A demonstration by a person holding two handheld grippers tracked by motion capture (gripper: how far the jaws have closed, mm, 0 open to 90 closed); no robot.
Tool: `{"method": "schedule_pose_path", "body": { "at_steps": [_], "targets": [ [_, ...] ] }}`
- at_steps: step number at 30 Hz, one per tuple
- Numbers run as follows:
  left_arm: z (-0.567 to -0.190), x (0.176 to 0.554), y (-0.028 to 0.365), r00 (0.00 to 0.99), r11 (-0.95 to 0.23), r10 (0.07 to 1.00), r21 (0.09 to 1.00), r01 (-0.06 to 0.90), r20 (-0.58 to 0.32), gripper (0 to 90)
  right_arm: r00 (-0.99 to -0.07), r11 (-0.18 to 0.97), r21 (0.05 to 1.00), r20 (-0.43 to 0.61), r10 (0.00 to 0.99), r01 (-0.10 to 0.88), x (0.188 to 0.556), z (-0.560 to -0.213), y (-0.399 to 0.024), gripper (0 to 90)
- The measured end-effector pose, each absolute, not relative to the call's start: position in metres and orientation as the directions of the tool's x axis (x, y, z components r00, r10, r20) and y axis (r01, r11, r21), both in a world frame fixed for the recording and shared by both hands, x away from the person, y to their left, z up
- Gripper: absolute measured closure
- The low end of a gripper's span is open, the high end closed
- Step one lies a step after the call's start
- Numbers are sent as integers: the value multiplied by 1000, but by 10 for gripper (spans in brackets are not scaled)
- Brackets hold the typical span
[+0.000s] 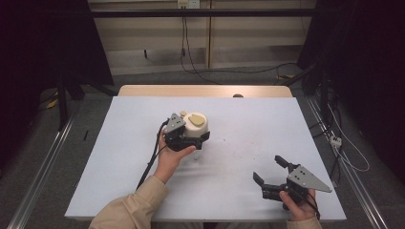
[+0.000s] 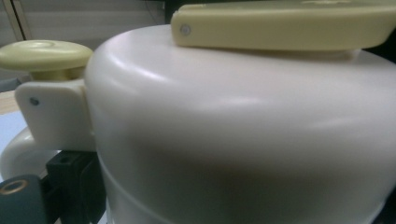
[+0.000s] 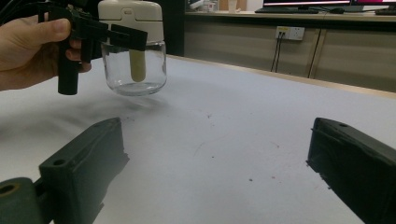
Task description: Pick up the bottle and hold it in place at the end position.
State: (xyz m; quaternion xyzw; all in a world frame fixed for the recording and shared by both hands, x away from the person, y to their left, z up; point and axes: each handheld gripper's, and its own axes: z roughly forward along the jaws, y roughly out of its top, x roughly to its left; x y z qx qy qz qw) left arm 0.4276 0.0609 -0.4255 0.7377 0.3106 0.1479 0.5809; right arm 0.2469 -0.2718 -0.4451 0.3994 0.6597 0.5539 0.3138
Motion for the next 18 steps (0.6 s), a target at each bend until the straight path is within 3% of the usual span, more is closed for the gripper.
{"method": "schedule_pose_path", "body": {
  "at_steps": [18],
  "targets": [
    [-430, 432, 46, 775, -147, 617, 948, 281, -135, 57, -487, 67, 982, 28, 873, 176, 247, -445, -272, 32]
  ]
}}
